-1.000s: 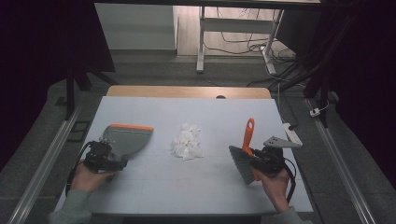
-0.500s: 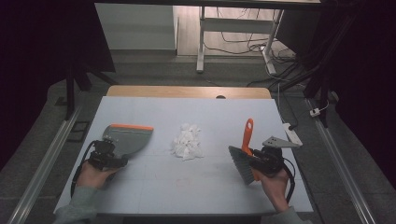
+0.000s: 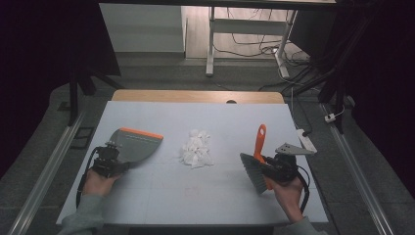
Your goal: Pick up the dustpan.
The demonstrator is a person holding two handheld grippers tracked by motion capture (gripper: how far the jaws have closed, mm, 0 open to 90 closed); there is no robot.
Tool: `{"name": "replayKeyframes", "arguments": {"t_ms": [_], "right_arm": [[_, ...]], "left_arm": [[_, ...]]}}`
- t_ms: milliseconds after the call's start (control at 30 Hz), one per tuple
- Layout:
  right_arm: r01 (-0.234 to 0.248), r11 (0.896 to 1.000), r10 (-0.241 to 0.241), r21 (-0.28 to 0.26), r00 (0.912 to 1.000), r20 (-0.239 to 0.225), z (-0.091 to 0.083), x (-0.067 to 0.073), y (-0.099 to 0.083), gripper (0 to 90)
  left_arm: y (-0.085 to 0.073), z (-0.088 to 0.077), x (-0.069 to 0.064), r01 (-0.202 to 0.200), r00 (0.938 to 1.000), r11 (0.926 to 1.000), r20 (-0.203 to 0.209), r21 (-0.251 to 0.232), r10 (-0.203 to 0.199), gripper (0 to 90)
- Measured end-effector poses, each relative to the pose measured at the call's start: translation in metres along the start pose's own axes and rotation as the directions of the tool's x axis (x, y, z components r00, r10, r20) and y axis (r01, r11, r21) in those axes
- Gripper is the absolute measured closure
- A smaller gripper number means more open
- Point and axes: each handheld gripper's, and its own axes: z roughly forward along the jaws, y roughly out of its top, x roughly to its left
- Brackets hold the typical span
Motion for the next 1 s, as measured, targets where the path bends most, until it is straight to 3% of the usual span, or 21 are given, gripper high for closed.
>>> {"name": "replayKeyframes", "arguments": {"t_ms": [467,667,867,1000], "right_arm": [[-0.001,1.000,0.001,0.002,1.0000,0.002,0.000,-0.001,-0.001,69.7],[-0.002,1.000,0.002,0.002,1.0000,0.004,0.000,0.000,-0.001,69.7],[-0.006,1.000,0.006,-0.013,0.9999,0.009,-0.004,-0.001,0.001,69.7],[-0.010,1.000,0.011,-0.025,0.9999,0.011,-0.007,-0.002,0.002,69.7]], "left_arm": [[-0.003,-0.002,0.009,-0.003,0.9994,0.9994,0.034,-0.034,0.004,62.1],[-0.004,-0.006,0.009,-0.020,0.9987,0.9978,0.045,-0.062,0.023,62.1],[-0.005,-0.011,0.007,-0.055,0.9963,0.9951,0.061,-0.082,0.060,62.1],[-0.006,-0.017,0.008,-0.090,0.9912,0.9890,0.086,-0.117,0.100,62.1]]}}
